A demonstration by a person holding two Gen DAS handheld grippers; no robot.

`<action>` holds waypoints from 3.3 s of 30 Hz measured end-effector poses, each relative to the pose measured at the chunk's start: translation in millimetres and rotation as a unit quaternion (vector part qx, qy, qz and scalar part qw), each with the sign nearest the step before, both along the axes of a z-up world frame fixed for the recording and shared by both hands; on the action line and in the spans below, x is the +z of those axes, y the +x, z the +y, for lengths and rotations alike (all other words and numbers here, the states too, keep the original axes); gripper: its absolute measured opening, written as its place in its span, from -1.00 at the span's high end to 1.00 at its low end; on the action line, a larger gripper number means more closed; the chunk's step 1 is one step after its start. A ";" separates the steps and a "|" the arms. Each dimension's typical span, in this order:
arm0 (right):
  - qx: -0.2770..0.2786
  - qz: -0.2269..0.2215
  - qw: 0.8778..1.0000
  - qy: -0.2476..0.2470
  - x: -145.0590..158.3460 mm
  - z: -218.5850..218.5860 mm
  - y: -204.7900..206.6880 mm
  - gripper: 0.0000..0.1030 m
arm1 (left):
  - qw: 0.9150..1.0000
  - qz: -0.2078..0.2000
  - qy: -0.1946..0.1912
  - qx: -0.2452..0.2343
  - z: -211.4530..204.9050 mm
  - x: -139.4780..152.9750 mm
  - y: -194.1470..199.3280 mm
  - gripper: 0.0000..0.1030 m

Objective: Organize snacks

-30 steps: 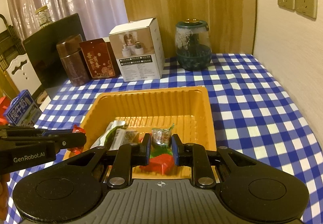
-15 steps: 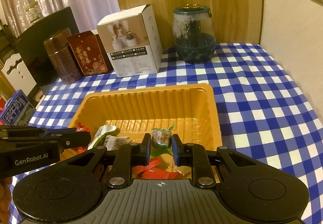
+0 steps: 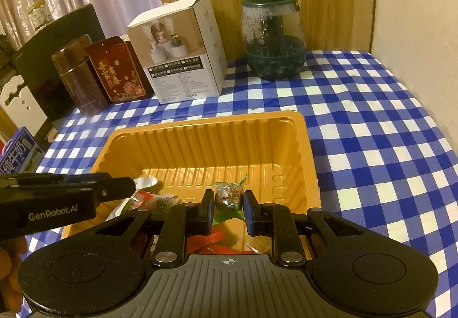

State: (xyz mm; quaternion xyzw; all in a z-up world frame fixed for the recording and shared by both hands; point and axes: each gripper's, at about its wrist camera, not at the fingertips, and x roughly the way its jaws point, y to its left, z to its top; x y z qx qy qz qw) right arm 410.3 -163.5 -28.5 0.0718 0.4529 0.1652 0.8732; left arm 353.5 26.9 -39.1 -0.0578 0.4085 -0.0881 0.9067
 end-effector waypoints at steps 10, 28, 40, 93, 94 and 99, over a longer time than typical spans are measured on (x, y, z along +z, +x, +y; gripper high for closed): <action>0.002 0.001 1.000 0.005 1.4 2.6 1.9 0.58 | 1.000 -0.004 0.016 -0.009 -0.2 3.4 -6.1 0.38; -0.002 -0.012 0.999 0.034 5.8 8.5 14.1 0.57 | 1.000 -0.004 0.021 -0.008 5.0 2.7 -9.8 0.37; -0.027 -0.015 0.998 0.055 7.1 -5.4 13.2 -0.25 | 1.000 0.001 0.021 -0.006 6.8 -1.0 -14.4 0.28; -0.017 -0.008 1.000 0.005 103.4 -40.5 -132.6 -0.66 | 0.997 -0.043 0.035 0.062 11.4 80.0 -175.3 -1.00; -0.017 -0.009 1.000 0.006 105.9 -42.0 -138.8 -0.66 | 0.996 -0.043 0.034 0.065 11.4 81.4 -181.6 -1.00; -0.014 -0.012 1.000 0.004 117.2 -45.3 -168.9 -0.66 | 0.995 -0.043 0.037 0.078 8.8 88.8 -211.9 -1.00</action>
